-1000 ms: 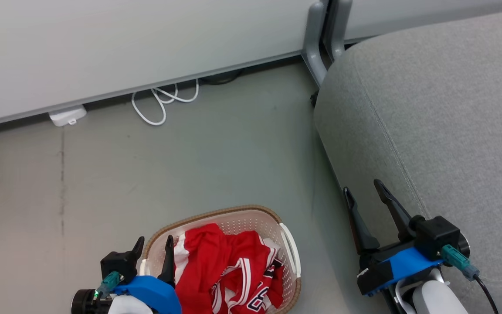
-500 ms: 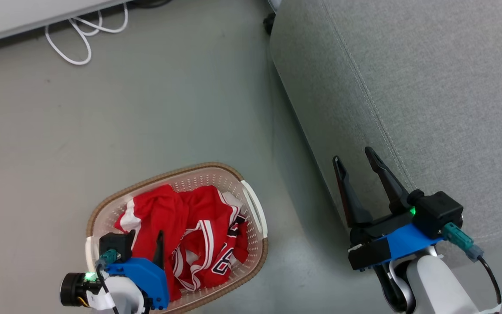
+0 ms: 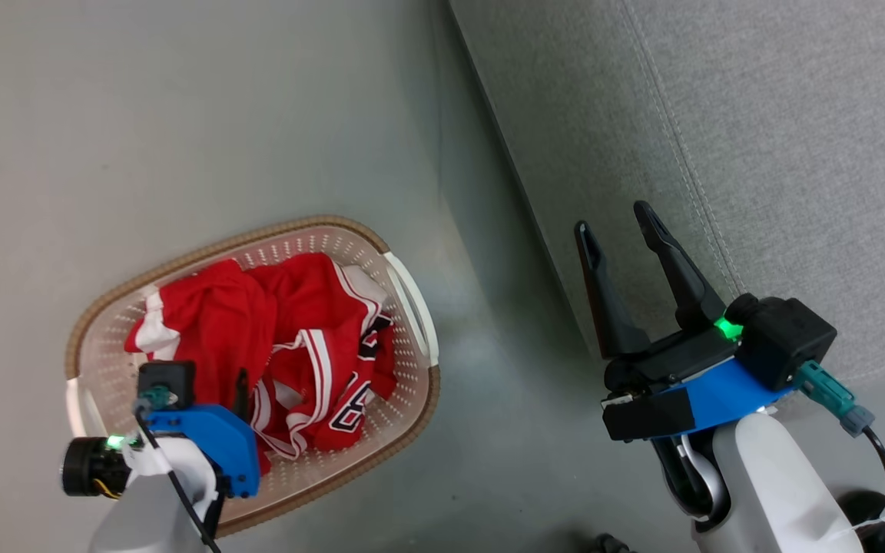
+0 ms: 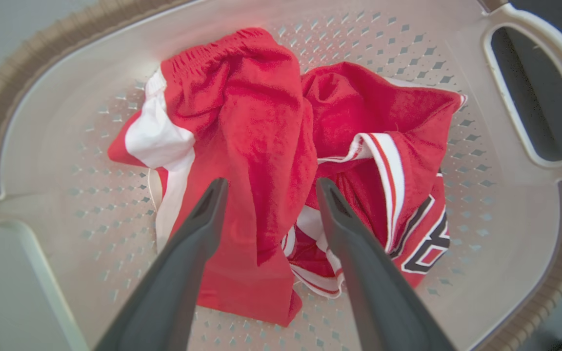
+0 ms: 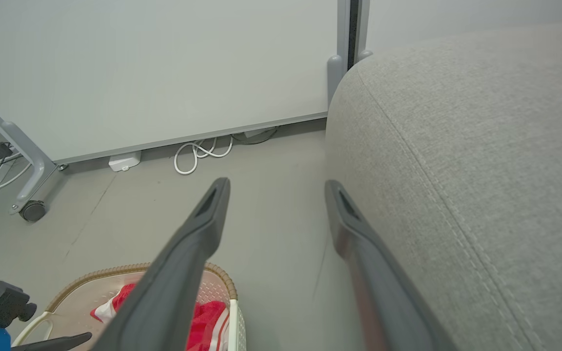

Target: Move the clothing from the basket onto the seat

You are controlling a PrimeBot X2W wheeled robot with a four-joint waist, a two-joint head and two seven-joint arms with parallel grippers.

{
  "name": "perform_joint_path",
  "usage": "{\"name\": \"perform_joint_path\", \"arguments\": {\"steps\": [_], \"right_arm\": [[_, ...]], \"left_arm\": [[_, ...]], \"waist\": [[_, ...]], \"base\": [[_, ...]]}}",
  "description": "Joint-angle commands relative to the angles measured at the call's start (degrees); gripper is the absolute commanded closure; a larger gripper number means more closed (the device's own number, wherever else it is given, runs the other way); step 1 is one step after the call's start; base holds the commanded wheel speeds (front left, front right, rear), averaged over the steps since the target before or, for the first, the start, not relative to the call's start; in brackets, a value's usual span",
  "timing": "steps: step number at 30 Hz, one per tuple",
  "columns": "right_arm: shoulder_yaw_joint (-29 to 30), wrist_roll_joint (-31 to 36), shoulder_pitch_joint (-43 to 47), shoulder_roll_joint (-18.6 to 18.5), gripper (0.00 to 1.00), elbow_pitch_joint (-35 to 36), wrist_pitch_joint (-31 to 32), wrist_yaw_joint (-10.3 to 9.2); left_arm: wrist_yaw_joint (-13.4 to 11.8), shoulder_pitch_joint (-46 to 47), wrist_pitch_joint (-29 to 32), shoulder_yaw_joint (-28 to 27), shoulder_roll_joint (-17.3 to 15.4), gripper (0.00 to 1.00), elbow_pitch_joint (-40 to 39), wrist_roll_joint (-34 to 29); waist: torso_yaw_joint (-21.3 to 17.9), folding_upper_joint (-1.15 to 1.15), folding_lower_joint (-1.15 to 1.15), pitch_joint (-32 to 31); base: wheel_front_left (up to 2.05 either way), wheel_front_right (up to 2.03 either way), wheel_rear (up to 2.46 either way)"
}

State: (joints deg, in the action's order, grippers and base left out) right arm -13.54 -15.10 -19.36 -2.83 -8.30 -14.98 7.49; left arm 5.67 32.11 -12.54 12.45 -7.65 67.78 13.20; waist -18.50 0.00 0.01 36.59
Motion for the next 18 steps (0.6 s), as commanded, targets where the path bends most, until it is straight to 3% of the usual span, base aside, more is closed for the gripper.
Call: {"name": "perform_joint_path", "arguments": {"steps": [1, 12, 18], "right_arm": [[-0.4, -0.3, -1.1, -0.1, 0.0, 0.7, -0.3, 0.01], [-2.2, -1.8, -3.1, -0.1, 0.0, 3.4, -0.3, 0.01], [-2.8, -2.5, -3.7, -0.1, 0.0, 4.2, -0.3, 0.01]], "left_arm": [[0.0, 1.7, -0.2, -0.2, -0.7, 0.0, 0.6, 0.5], [0.0, 6.3, 0.1, -0.6, -3.5, 0.0, 4.4, 1.8], [-1.3, 8.5, 1.0, -0.8, -4.3, 0.0, 5.2, 2.3]], "waist": [[-1.1, 0.0, -0.01, 2.0], [-3.5, 0.0, -0.01, 7.9], [-3.9, 0.0, -0.01, 10.1]], "base": [[0.0, 0.0, 0.0], [0.0, 0.0, 0.0], [0.0, 0.0, 0.0]]}}
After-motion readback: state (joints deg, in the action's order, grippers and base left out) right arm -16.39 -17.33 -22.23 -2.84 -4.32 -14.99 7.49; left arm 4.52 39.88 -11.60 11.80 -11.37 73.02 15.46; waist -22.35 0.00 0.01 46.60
